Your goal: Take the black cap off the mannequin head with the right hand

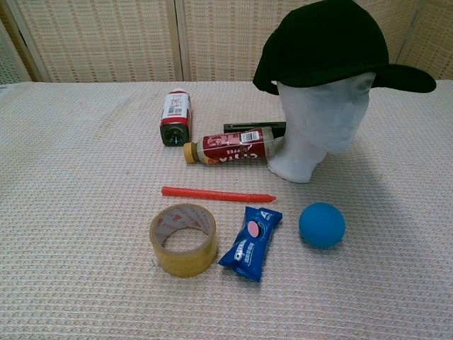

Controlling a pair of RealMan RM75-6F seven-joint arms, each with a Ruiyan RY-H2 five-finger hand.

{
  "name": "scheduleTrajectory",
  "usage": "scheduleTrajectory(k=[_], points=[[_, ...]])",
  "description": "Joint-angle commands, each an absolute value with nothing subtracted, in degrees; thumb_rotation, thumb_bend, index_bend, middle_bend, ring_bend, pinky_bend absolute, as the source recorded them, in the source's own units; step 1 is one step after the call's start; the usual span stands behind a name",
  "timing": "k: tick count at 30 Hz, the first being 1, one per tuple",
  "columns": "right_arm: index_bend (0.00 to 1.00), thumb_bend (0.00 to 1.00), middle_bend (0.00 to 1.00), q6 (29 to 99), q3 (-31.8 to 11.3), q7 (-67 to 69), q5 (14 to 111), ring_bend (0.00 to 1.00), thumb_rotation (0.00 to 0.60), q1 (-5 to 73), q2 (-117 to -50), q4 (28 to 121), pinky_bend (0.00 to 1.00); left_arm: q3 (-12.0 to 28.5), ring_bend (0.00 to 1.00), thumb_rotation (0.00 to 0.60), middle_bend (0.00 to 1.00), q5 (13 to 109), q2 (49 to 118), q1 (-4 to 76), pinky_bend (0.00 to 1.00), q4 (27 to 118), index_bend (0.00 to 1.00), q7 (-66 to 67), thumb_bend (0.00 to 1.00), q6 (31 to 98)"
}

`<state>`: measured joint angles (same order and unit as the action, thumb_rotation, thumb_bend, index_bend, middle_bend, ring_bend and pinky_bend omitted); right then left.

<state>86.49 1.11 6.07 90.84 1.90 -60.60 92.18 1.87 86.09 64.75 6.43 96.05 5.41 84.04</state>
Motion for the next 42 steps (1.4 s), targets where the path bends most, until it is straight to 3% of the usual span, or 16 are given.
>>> scheduleTrajectory(k=[1, 7, 14, 21, 32, 42], points=[[0.21, 0.07, 0.3, 86.2, 1.0, 6.0, 90.8, 0.36, 0.6, 2.1, -60.6, 92.3, 0.41, 1.9, 0.1, 0.6, 0.1, 85.9, 64.9, 6.6, 0.17, 96.0, 0.15, 5.7, 0.16, 83.7], [0.21, 0.07, 0.3, 85.5, 0.9, 5.7, 90.8, 0.4, 0.6, 2.4, -60.7, 92.5, 0.43, 1.9, 0.11, 0.6, 0.09, 85.8, 65.1, 6.6, 0.17, 96.0, 0.15, 6.0, 0.16, 83.6], [0.21, 0.07, 0.35, 85.1, 0.7, 4.9, 91.8, 0.59, 0.6, 3.0, -60.6, 93.4, 0.69, 2.0, 0.11, 0.6, 0.09, 85.6, 64.7, 6.7, 0.18, 96.2, 0.15, 5.7, 0.16, 83.5], [0.24, 0.07, 0.37, 83.8, -0.2, 5.1, 92.0, 0.79, 0.6, 4.6, -59.9, 95.8, 0.86, 1.9, 0.11, 0.6, 0.1, 85.6, 64.4, 6.7, 0.18, 96.3, 0.15, 5.5, 0.16, 83.3], [0.28, 0.08, 0.37, 78.8, -5.1, 3.6, 91.5, 0.83, 0.6, 11.6, -61.0, 101.3, 0.9, 1.9, 0.11, 0.6, 0.09, 86.4, 64.2, 7.1, 0.18, 97.0, 0.15, 5.9, 0.16, 83.2], [0.31, 0.15, 0.38, 73.6, -10.5, -1.8, 87.3, 0.83, 0.6, 19.1, -67.5, 103.1, 0.9, 2.0, 0.11, 0.6, 0.1, 85.5, 62.7, 7.2, 0.18, 97.7, 0.15, 5.5, 0.16, 82.5]])
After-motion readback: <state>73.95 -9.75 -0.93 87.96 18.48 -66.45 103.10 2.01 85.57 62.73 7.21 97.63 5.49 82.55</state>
